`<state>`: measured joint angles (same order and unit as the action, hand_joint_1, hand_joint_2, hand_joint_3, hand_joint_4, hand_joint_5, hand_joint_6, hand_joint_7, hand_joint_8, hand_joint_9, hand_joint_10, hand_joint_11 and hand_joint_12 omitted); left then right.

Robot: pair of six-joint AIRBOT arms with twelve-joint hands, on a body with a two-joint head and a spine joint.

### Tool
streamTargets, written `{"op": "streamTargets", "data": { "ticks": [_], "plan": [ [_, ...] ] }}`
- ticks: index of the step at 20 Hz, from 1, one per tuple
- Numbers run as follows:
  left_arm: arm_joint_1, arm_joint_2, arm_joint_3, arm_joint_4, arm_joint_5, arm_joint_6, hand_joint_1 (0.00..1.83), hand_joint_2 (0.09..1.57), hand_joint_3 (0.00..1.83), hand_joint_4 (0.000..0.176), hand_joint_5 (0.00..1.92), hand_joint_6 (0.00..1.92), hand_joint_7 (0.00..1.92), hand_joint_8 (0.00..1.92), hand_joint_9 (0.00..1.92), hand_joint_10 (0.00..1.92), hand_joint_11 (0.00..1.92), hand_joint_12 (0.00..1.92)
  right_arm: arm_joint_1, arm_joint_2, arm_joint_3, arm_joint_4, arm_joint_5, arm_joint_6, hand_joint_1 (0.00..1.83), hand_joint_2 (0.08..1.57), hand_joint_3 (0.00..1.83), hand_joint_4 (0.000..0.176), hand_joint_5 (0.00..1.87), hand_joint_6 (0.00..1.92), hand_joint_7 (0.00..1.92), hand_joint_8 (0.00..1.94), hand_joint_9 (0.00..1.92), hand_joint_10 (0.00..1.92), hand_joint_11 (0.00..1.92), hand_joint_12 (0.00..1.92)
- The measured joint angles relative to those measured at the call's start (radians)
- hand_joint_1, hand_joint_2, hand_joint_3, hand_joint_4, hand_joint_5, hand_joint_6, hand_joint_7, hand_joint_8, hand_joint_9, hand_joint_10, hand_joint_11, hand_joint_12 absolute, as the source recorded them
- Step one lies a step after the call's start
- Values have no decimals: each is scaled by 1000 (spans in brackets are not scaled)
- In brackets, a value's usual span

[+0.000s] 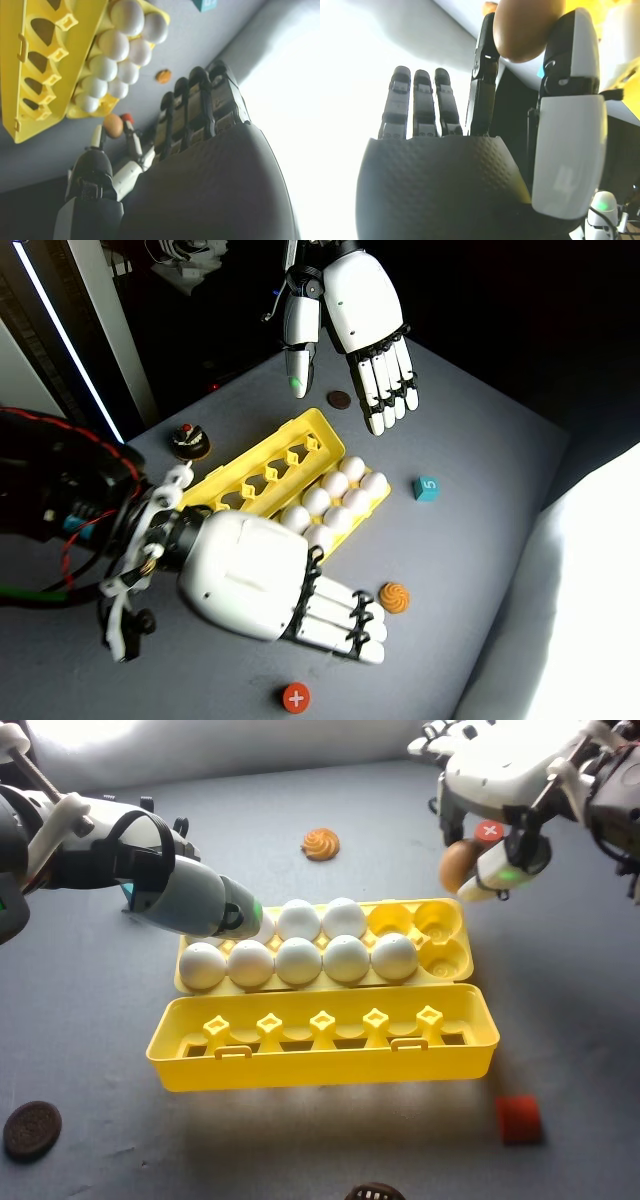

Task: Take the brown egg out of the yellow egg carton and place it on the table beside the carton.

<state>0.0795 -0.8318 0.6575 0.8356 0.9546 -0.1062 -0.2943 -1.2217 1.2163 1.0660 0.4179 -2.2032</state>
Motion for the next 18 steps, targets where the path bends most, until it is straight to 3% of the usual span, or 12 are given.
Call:
{"op": "streamTargets", "data": {
  "ticks": [1,3,4,5,6,7,9,10,11,16,17,18],
  "plan": [
    [0,0,0,0,0,0,0,1249,2,0,72,0,107,0,68,0,0,1,0,6,0,0,0,0,1104,1016,0,115,1217,576,92,2,0,0,0,0],
    [0,0,0,0,0,0,0,1247,1,0,102,10,141,12,103,13,35,16,-14,13,0,-3,7,2,1111,1018,1,91,1213,583,90,0,0,0,0,0],
    [0,0,0,0,0,0,0,1245,0,0,111,13,148,14,109,14,38,17,-23,13,1,-4,7,2,1098,1026,1,115,1188,625,85,0,0,0,0,0],
    [0,0,0,0,0,0,0,1245,0,0,116,14,151,14,111,14,37,17,-33,13,2,-3,3,2,1108,1029,1,79,1184,633,98,3,0,0,0,0],
    [0,0,0,0,1,0,0,1244,0,0,99,5,133,5,93,5,15,8,-44,13,2,2,-5,1,1096,1026,0,125,1190,624,120,7,0,0,0,0],
    [0,0,0,0,2,0,0,1245,0,0,98,4,132,4,92,4,15,8,-48,13,5,3,-10,0,1114,1017,0,85,1217,579,136,4,0,0,0,0],
    [0,0,0,0,2,0,0,1244,0,0,76,1,114,0,78,0,7,5,-55,12,18,-5,-8,0,1091,1029,1,129,1177,646,105,0,0,0,0,0],
    [0,0,0,0,2,0,0,1251,2,0,70,0,100,0,62,0,1,0,-60,12,25,-5,-5,1,1106,1029,0,85,1182,639,111,2,0,0,0,0],
    [0,0,0,0,3,0,0,1247,0,0,82,5,105,3,65,3,0,0,-66,12,31,-5,-3,2,1109,1029,0,76,1182,637,113,2,0,0,0,0],
    [0,0,0,0,3,0,0,1244,0,0,111,11,136,11,96,11,28,13,-87,12,37,-4,4,6,1094,1026,0,128,1184,634,97,0,0,0,0,0],
    [0,0,0,0,3,0,0,1240,0,0,99,5,126,5,85,5,17,8,-92,12,37,-4,4,6,1080,1032,1,157,1166,664,88,0,0,0,0,0],
    [0,0,0,0,4,0,0,1240,0,0,92,2,110,0,70,0,9,5,-92,12,37,-3,3,6,1092,1033,1,117,1165,667,89,1,0,0,0,0]
  ]
}}
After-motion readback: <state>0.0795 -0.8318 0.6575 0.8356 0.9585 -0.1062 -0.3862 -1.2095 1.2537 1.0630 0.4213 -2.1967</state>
